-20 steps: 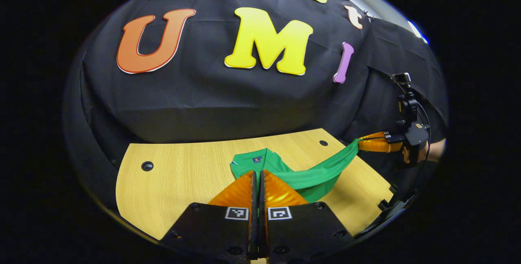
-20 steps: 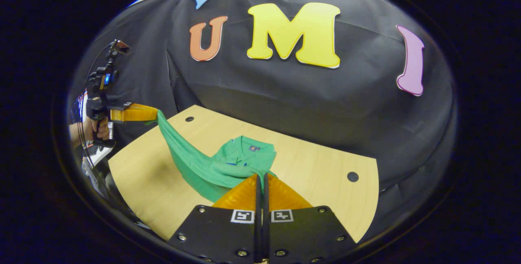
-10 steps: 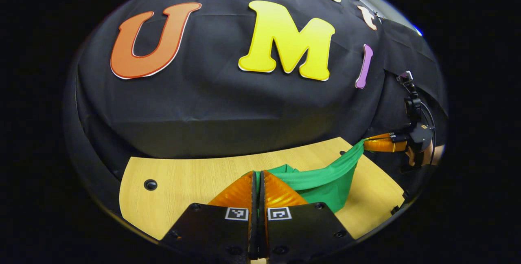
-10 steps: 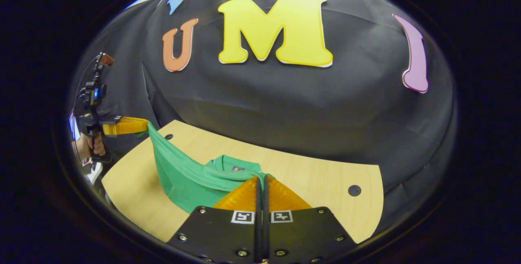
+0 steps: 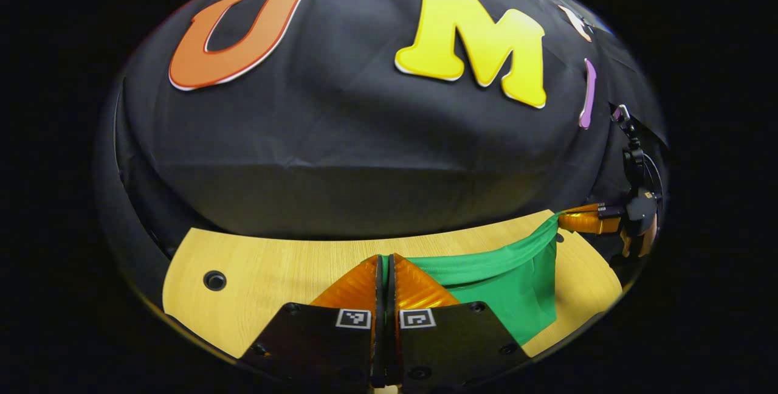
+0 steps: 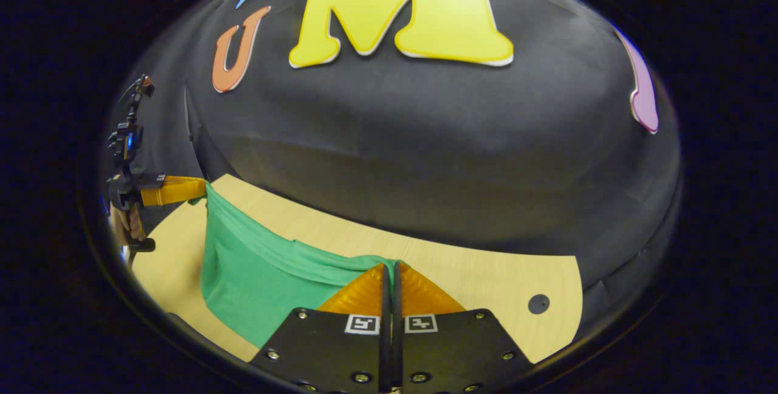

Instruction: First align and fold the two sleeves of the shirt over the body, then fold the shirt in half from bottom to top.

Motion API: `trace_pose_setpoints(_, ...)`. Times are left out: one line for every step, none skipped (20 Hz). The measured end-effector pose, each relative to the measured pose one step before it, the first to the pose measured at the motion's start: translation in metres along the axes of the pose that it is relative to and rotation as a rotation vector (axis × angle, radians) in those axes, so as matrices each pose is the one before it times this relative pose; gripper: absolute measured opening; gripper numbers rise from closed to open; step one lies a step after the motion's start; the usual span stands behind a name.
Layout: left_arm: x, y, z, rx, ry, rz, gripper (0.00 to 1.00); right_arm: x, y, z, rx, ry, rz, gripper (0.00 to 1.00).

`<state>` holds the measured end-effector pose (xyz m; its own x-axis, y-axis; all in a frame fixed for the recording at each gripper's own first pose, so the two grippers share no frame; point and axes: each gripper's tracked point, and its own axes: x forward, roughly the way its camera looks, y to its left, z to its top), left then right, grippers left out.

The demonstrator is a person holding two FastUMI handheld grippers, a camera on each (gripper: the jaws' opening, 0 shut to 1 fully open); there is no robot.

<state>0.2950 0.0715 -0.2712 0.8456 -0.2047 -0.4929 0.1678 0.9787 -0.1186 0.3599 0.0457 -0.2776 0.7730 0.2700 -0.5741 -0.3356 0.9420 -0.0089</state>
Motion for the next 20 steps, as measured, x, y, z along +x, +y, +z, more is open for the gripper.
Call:
trace_pose_setpoints(0.00798,0.00299,-0.01206,-0.01142,0.02346,0.00571,0.04,0.01017,-0.00092,-0.00544,-0.00635,0.01236,-0.01168,0.01)
trace_pose_setpoints(0.00786,0.00413,-0.0118,-0.01171,0.02206,0.00448,0.04,0.00888,-0.00007,-0.00208,0.00447,0.00286,-0.00541,0.01)
trace_pose_setpoints(0.00822,0.00333,-0.0098,-0.01596,0.01938,0.00463,0.04,0.01056,-0.00042,-0.00455,0.00733,0.01202,-0.01148,0.01)
trace_pose_setpoints(0.00609,0.00339,-0.00912,-0.01265,0.02052,0.01227,0.07,0.00843,-0.00152,-0.00619,0.0025,0.01314,-0.01898,0.02)
trace_pose_setpoints(0.00555,0.00656,-0.00859,-0.00572,0.01947,0.02239,0.11,0.00518,0.00073,-0.00431,0.00525,0.0116,-0.01427,0.03)
trace_pose_setpoints(0.00224,0.00435,-0.0079,-0.00225,0.02136,0.01982,0.26,0.00489,0.00119,-0.00227,0.01452,0.00955,-0.00523,0.05)
trace_pose_setpoints(0.00042,0.00248,-0.00428,-0.00155,0.0119,0.01576,0.24,0.0006,0.00168,-0.00302,0.0052,0.00856,-0.00425,0.25)
trace_pose_setpoints(0.00054,-0.00049,-0.0001,-0.00667,-0.00195,0.00748,0.57,0.00024,-0.00036,0.00006,0.00042,-0.00813,-0.0144,0.45)
trace_pose_setpoints(-0.00302,0.00039,0.0018,-0.00374,-0.00923,0.01209,0.77,-0.00084,-0.00334,-0.00121,-0.00436,-0.01352,-0.02761,0.65)
trace_pose_setpoints(-0.00532,0.00277,0.00209,0.00563,-0.01387,0.02005,0.88,-0.0043,-0.00214,0.00447,-0.00142,-0.01702,-0.01508,0.65)
trace_pose_setpoints(-0.00371,0.00121,0.00411,0.01133,-0.00804,0.01542,1.0,-0.00673,0.00034,-0.00003,0.00223,-0.00709,-0.00468,0.77)
trace_pose_setpoints(-0.00612,-0.00295,0.00444,0.0079,-0.00981,0.00119,1.0,-0.0064,0.00094,0.00147,0.00677,-0.00169,0.0004,0.89)
trace_pose_setpoints(-0.00699,-0.00319,0.00699,0.00545,-0.01607,-0.00089,1.0,-0.00781,0.00029,0.00048,0.00957,-0.00468,-0.00079,0.96)
trace_pose_setpoints(-0.00549,-0.0023,0.00756,0.00543,-0.01736,0.0036,1.0,-0.00669,-0.00061,0.0018,0.00788,-0.00807,-0.00419,0.95)
trace_pose_setpoints(-0.00814,-0.00065,0.00679,0.00639,-0.01875,0.00843,1.0,-0.00913,-0.00121,0.00234,0.00907,-0.00984,-0.00337,0.95)
trace_pose_setpoints(-0.00995,-0.00011,0.00668,0.0096,-0.02191,0.00894,1.0,-0.00911,0.00018,0.00345,0.01034,-0.01084,-0.00057,0.95)
trace_pose_setpoints(-0.01048,-0.00303,0.00832,0.00755,-0.01964,-0.00217,1.0,-0.01253,-0.0006,0.00383,0.00956,-0.01,-0.00389,0.95)
trace_pose_setpoints(-0.0119,-0.00325,0.00942,0.00756,-0.02286,0.00175,1.0,-0.01257,-0.0003,0.00494,0.01104,-0.01691,-0.00153,0.95)
trace_pose_setpoints(-0.01302,-0.00294,0.01042,0.00768,-0.023,0.00413,1.0,-0.01471,0.00035,0.00463,0.00533,-0.01681,-0.00126,0.95)
trace_pose_setpoints(-0.01367,-0.00267,0.01004,0.00254,-0.02148,0.00703,1.0,-0.01549,-0.00016,0.00715,0.00512,-0.01916,-0.00378,0.95)
